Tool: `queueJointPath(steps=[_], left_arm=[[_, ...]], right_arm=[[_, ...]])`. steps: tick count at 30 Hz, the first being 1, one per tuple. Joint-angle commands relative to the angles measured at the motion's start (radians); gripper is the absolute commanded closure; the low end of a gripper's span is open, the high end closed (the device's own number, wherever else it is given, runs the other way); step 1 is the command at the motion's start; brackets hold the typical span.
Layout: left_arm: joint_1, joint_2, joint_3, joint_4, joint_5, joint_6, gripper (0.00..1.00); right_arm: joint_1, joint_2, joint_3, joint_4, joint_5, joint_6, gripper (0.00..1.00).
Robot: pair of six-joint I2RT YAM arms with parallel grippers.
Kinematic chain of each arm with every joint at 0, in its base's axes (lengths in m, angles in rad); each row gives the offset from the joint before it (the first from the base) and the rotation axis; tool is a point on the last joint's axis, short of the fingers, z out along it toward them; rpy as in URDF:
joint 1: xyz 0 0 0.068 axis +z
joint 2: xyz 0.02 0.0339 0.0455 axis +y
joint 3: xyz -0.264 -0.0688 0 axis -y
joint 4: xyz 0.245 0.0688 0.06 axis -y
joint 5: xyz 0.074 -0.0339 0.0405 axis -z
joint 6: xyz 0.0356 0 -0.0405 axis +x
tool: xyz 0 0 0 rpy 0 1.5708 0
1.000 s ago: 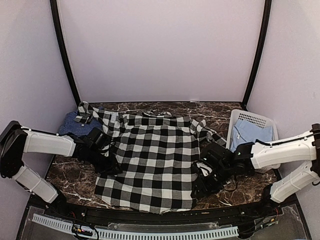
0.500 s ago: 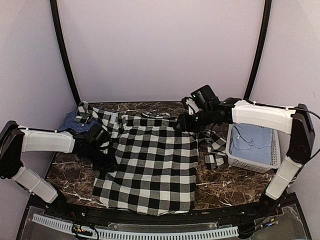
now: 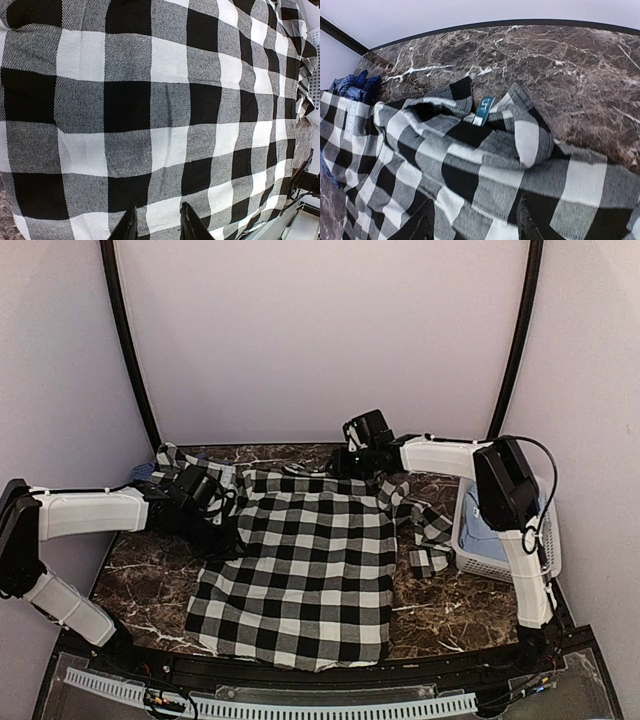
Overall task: Fold and stack the long sleeve shirts
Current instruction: Adjust the corner of the shirt at the center of the board.
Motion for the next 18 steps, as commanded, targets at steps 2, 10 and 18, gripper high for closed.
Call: queueJointPath(steps=[2,10,18], left_arm=[[-0.003,-0.020,0.021,0.031,0.050,0.029,0.71],[-0.003,-0.017,0.009,0.057,0.085,0.036,0.72],[-0.003,0.003,0.011,0.057,0.102,0.047,0.72]], right_arm=[[-0.025,0.154,0.217,-0.010,0.044,-0.002,0.46],[-0.036,0.246,0.311,-0.046,0.068,0.061,0.52],[-0.022,0.280,0.318,-0.058,0.073,0.084,0.54]])
